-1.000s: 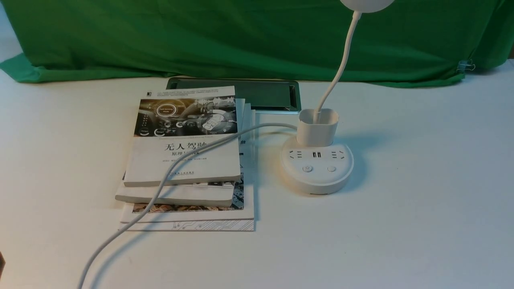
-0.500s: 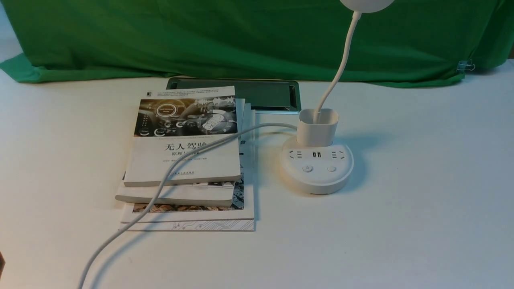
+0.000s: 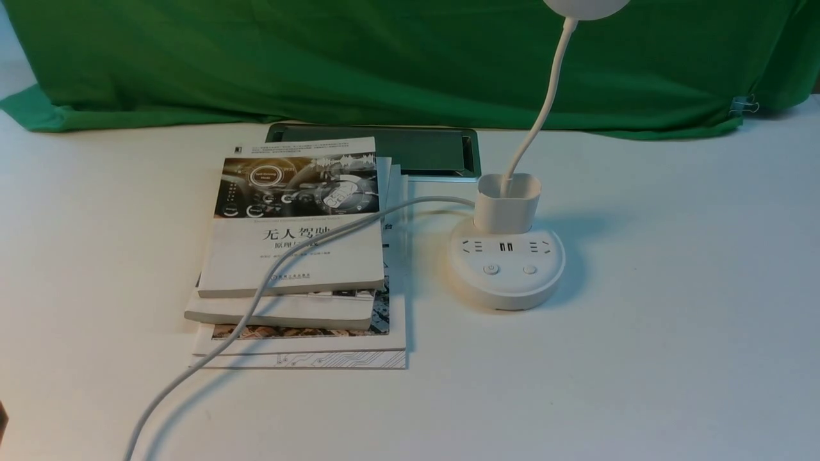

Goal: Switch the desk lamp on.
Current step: Use the right arm to press the button switch on the lamp holder

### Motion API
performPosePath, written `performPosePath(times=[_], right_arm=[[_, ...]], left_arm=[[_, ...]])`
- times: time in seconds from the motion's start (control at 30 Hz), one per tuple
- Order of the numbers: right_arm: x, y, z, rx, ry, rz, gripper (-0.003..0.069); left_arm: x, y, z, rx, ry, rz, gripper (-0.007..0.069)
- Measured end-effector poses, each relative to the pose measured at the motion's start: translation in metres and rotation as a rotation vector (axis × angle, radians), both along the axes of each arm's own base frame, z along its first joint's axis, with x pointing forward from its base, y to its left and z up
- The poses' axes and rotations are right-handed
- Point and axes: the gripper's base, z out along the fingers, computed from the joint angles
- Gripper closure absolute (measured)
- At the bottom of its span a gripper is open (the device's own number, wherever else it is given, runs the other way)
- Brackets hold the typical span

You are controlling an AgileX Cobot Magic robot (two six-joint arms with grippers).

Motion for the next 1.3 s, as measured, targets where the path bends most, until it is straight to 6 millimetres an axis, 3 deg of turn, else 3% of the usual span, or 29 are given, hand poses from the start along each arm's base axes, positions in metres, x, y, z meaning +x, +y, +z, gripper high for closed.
performPosePath(times=[0.07, 0.17, 0.2, 0.23, 0.27, 0.4, 0.43, 0.5, 0.53, 0.63, 0.67, 0.8, 0.87, 0.97, 1.3], right_arm=[[-0.002, 0.001, 0.018, -0.164, -0.028, 0.029, 0.0486], [-0.001, 0.003, 0.063, -0.43, -0.056, 0.064, 0.0606], [0.002, 0.004, 0.084, -0.527, -0.052, 0.075, 0.0624], [0.002, 0.004, 0.087, -0.543, -0.05, 0.077, 0.0625], [0.009, 0.005, 0.111, -0.648, -0.032, 0.092, 0.0629], [0.037, 0.008, 0.166, -0.849, 0.062, 0.167, 0.0629], [0.054, 0.009, 0.183, -0.892, 0.124, 0.214, 0.0629], [0.062, 0.011, 0.188, -0.902, 0.174, 0.251, 0.0629], [0.081, 0.014, 0.195, -0.916, 0.248, 0.319, 0.0629], [0.117, 0.03, 0.189, -0.942, 0.413, 0.511, 0.0629], [0.121, 0.035, 0.189, -0.95, 0.429, 0.547, 0.0629], [0.155, 0.068, 0.171, -1.0, 0.554, 0.77, 0.0629], [0.177, 0.094, 0.156, -1.027, 0.601, 0.882, 0.0629], [0.205, 0.122, 0.13, -1.039, 0.645, 0.962, 0.0629], [0.27, 0.161, 0.045, -1.048, 0.679, 0.973, 0.0629]], left_arm=[[0.0, 0.0, 0.0, 0.0, 0.0, 0.0, 0.0603], [0.0, 0.0, 0.0, 0.0, 0.0, 0.0, 0.0603], [0.0, 0.0, 0.0, 0.0, 0.0, 0.0, 0.0603], [0.0, 0.0, 0.0, 0.0, 0.0, 0.0, 0.0603], [0.0, 0.0, 0.0, 0.0, 0.0, 0.0, 0.0603], [0.0, 0.0, 0.0, 0.0, 0.0, 0.0, 0.0603], [0.0, 0.0, 0.0, 0.0, 0.0, 0.0, 0.0603], [0.0, 0.0, 0.0, 0.0, 0.0, 0.0, 0.0603], [0.0, 0.0, 0.0, 0.0, 0.0, 0.0, 0.0603], [0.0, 0.0, 0.0, 0.0, 0.0, 0.0, 0.0603], [0.0, 0.0, 0.0, 0.0, 0.0, 0.0, 0.0603], [0.0, 0.0, 0.0, 0.0, 0.0, 0.0, 0.0603], [0.0, 0.0, 0.0, 0.0, 0.0, 0.0, 0.0603], [0.0, 0.0, 0.0, 0.0, 0.0, 0.0, 0.0603], [0.0, 0.0, 0.0, 0.0, 0.0, 0.0, 0.0603]])
